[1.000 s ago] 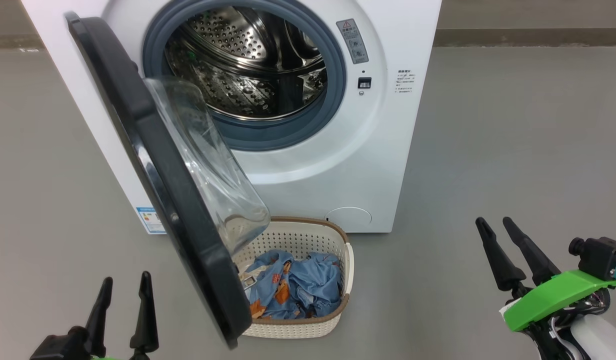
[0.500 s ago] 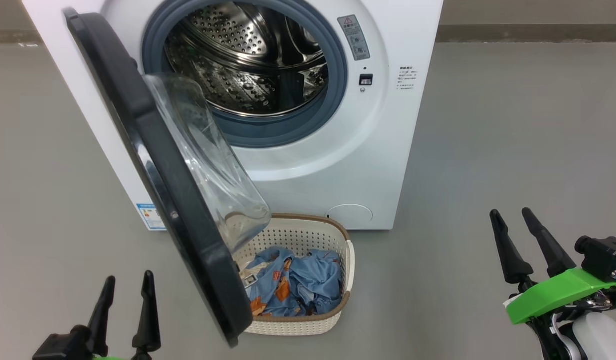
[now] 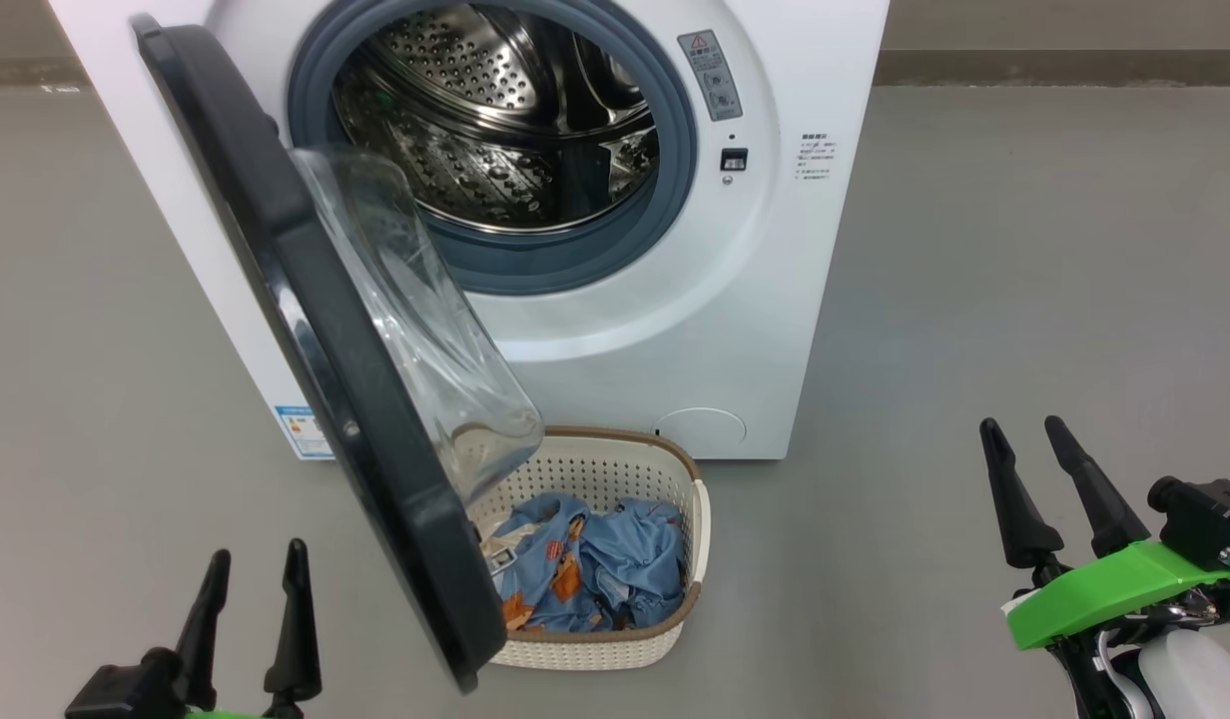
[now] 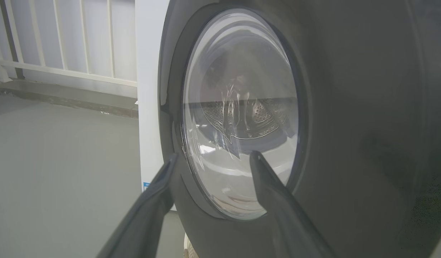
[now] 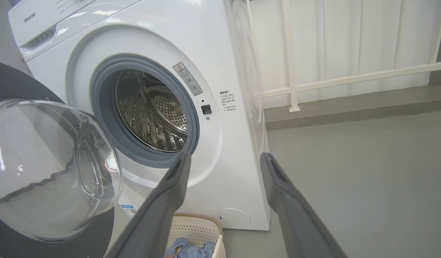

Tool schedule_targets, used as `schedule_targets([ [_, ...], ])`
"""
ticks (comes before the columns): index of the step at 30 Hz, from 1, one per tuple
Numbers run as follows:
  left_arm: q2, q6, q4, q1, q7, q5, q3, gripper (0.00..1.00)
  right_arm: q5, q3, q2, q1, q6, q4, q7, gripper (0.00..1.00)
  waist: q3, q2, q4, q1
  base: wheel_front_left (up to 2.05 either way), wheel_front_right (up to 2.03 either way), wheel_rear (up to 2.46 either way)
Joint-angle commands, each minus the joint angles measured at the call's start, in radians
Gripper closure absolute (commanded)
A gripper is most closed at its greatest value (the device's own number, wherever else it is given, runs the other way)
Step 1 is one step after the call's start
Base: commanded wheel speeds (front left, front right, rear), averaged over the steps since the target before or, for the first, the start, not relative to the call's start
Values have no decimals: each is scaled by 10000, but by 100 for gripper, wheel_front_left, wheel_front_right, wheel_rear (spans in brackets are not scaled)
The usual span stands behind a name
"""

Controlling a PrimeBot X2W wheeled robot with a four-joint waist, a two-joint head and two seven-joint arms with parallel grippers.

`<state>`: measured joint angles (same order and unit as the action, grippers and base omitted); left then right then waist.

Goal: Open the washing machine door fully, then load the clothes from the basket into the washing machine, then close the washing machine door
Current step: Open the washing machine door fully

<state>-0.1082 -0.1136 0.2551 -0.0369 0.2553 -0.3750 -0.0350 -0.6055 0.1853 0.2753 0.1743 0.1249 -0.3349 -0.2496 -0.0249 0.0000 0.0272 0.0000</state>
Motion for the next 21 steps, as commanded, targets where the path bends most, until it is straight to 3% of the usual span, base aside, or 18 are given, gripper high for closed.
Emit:
schedule_targets([
  [1,-137,4,-179,-393,65,108,312,0,89,74,111,84,58,264,-121,0,11,0,-5,0,0,0,0],
  [21,-130,-29,-244,-438,65,124,396,0,23,180,71,64,58,228,-122,0,78,0,-54,0,0,0,0],
])
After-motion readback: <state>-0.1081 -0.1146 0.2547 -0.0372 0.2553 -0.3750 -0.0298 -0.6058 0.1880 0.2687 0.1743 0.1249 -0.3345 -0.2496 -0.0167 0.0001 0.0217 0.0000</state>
